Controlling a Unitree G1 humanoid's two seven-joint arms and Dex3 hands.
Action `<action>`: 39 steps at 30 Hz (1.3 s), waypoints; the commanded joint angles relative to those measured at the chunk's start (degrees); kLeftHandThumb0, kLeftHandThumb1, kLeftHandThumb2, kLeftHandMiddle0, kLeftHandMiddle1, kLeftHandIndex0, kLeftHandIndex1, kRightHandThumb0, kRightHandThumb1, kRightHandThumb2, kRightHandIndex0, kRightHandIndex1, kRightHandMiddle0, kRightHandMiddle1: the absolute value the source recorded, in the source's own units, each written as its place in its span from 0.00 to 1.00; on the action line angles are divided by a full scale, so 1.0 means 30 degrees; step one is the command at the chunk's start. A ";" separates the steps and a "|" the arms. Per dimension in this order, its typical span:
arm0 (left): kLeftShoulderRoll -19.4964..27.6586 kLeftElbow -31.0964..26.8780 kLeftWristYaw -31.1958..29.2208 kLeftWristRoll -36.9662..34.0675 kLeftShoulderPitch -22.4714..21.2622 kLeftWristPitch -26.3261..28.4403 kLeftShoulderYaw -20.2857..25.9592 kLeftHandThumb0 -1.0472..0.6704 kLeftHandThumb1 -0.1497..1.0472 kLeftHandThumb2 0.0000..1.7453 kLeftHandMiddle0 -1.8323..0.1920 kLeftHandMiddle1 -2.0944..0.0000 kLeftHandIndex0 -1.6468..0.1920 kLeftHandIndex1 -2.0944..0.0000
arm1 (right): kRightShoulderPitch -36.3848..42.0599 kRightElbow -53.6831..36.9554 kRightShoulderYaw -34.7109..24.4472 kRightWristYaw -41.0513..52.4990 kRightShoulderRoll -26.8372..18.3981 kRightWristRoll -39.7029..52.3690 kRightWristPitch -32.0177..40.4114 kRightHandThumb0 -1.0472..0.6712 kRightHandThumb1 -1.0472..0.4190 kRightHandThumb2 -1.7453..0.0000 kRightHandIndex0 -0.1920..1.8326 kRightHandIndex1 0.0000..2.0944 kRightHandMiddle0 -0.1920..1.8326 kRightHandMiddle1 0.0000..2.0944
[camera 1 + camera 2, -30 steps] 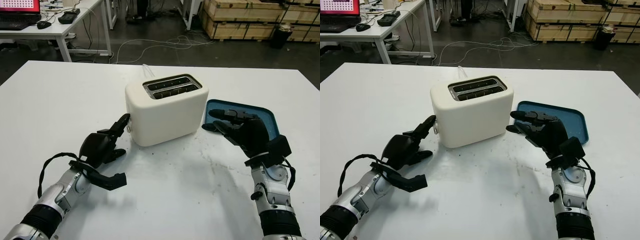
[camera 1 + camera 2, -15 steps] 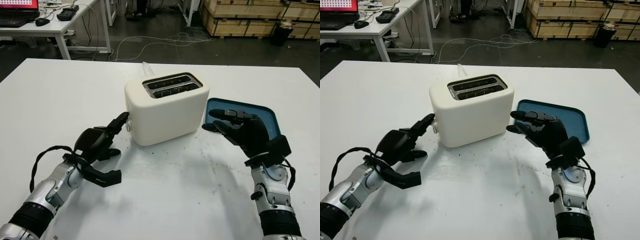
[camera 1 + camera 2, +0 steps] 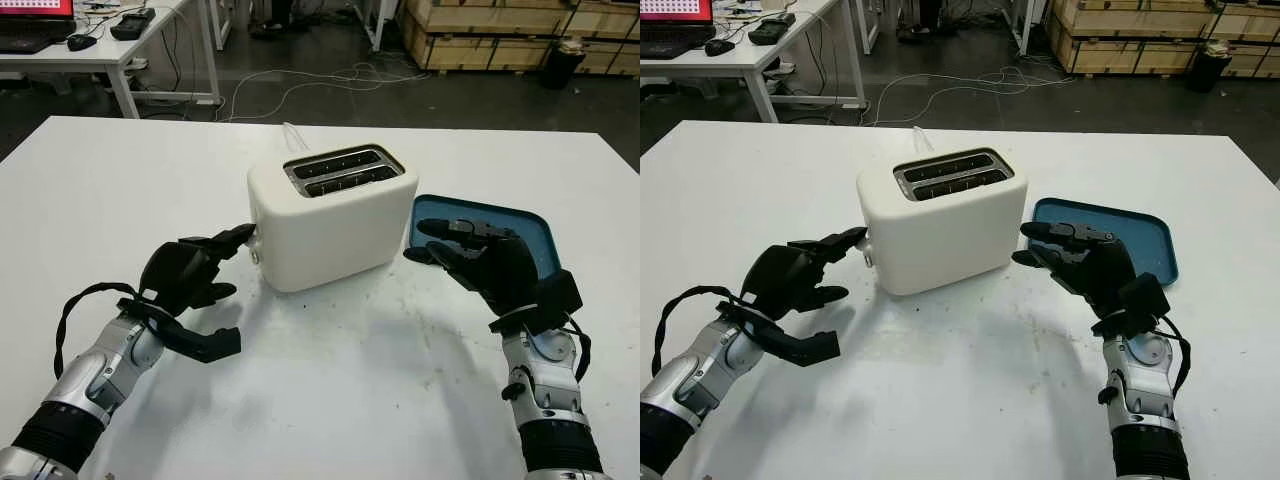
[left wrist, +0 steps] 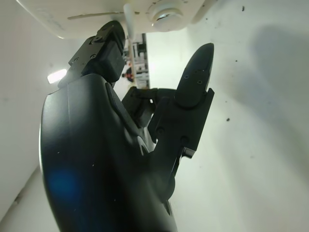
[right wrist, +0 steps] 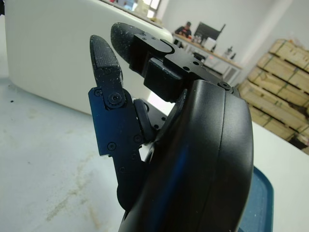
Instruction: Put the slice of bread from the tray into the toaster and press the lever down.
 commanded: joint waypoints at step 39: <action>-0.2910 -0.5234 0.0087 -0.5454 -0.0528 -0.0566 0.6035 0.41 0.80 0.02 0.57 0.33 0.27 0.99 | -0.1601 0.0395 -0.1094 -0.1360 -0.0027 0.0436 -0.0391 0.35 0.09 1.00 0.67 0.00 0.65 0.00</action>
